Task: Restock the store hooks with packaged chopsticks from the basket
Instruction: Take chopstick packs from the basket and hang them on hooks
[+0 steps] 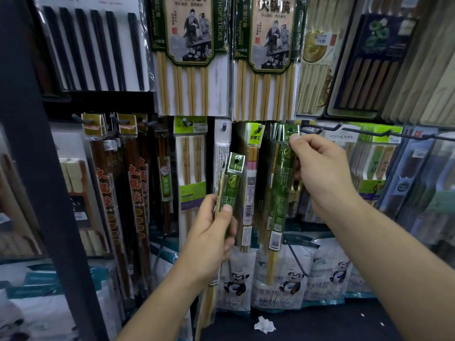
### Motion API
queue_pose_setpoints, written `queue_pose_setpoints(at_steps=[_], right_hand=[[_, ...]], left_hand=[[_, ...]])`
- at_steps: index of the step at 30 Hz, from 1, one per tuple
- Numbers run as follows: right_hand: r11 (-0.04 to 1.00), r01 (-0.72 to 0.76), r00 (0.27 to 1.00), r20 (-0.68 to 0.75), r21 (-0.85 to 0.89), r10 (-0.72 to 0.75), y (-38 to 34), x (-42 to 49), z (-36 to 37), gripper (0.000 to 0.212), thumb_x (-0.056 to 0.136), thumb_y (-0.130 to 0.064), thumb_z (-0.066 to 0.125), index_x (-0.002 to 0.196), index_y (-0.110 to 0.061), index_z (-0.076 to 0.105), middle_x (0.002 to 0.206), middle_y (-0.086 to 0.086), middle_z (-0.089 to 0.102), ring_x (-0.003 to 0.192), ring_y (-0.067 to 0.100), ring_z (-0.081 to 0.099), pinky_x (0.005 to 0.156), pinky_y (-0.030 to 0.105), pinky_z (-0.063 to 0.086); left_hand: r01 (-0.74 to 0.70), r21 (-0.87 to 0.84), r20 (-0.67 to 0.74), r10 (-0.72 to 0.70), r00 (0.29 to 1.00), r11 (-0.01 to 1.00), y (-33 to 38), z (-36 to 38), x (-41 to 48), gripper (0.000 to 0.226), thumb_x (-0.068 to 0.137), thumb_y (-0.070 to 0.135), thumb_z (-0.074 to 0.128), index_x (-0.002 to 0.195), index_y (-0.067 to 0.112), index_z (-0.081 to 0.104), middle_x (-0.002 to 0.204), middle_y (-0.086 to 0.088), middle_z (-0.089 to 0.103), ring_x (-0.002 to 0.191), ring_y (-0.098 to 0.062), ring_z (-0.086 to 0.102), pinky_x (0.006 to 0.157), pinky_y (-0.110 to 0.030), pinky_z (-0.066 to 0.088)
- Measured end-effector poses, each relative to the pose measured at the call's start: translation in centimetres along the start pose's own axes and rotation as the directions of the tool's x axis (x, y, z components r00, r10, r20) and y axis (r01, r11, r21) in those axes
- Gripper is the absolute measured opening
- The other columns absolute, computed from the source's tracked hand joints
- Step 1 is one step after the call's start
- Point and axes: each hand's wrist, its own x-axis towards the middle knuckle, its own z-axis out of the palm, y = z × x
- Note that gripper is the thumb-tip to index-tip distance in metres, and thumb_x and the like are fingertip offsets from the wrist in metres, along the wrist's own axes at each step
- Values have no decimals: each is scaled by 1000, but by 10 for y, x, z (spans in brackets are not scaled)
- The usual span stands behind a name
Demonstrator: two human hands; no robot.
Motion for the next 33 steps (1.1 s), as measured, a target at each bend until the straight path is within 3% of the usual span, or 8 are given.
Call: queue_pose_setpoints(at_steps=[3,9,15,18,24,26,30,33], right_hand=[[1000,-6,1000,-26,-29,6,2,6,1,33,100,-32,62,70,-21,68,57,-9,42,53,5,43,75,27,46],[999,-11,998,-62,-51,8,5,10,1,36,99,-28,62,76,-1,58,56,-2,36,48,10,32,76,25,44],[998,5,998,-68,-70,-10,11,14,1,36,96,-30,65,62,-19,58,47,-11,38,44,6,36,56,10,44],[992,30,995,-94,-120,-42,15,15,1,30,95,-34,68,69,-20,60,47,-16,45,45,2,41,50,14,42],[981,129,968,-194,-147,-156,18,-2,-3,26,93,-35,70,77,-19,57,65,-8,52,55,1,45,58,20,42],[972,184,972,-120,-148,-202,16,-14,-2,22,93,-33,70,80,-18,61,65,-10,55,57,0,48,55,17,44],[982,137,966,235,-130,-103,14,-38,9,4,90,-33,73,90,-28,72,81,-9,70,68,3,63,62,16,53],[990,96,959,278,-106,-64,14,-44,16,8,91,-32,72,91,-25,74,77,-1,71,65,5,62,62,19,52]], left_hand=[[39,-70,5,-39,999,997,3,0,0,12,108,25,46,96,23,48,73,1,51,50,-11,30,47,-28,16],[42,-116,4,-42,999,992,5,2,-2,7,108,15,40,102,13,44,73,1,58,49,-9,38,41,-23,27],[16,-78,13,-15,1000,997,6,3,-3,10,109,13,39,100,14,44,75,1,60,50,-10,42,41,-23,32],[6,-62,12,-6,1000,998,5,4,-1,14,109,10,39,101,17,49,78,1,62,53,-11,46,42,-24,36],[-53,-56,23,54,998,997,4,6,1,8,108,12,44,111,11,52,81,1,68,68,-13,62,58,-28,56],[-65,-71,22,67,998,995,4,7,2,8,107,11,46,112,10,52,82,0,69,70,-15,63,62,-30,58],[-81,-79,53,85,995,994,5,9,1,18,105,9,50,122,12,54,86,-5,72,72,-18,67,67,-33,59],[-81,-80,91,88,992,994,3,10,0,22,102,10,52,124,15,54,89,-5,73,73,-18,69,65,-33,60]])
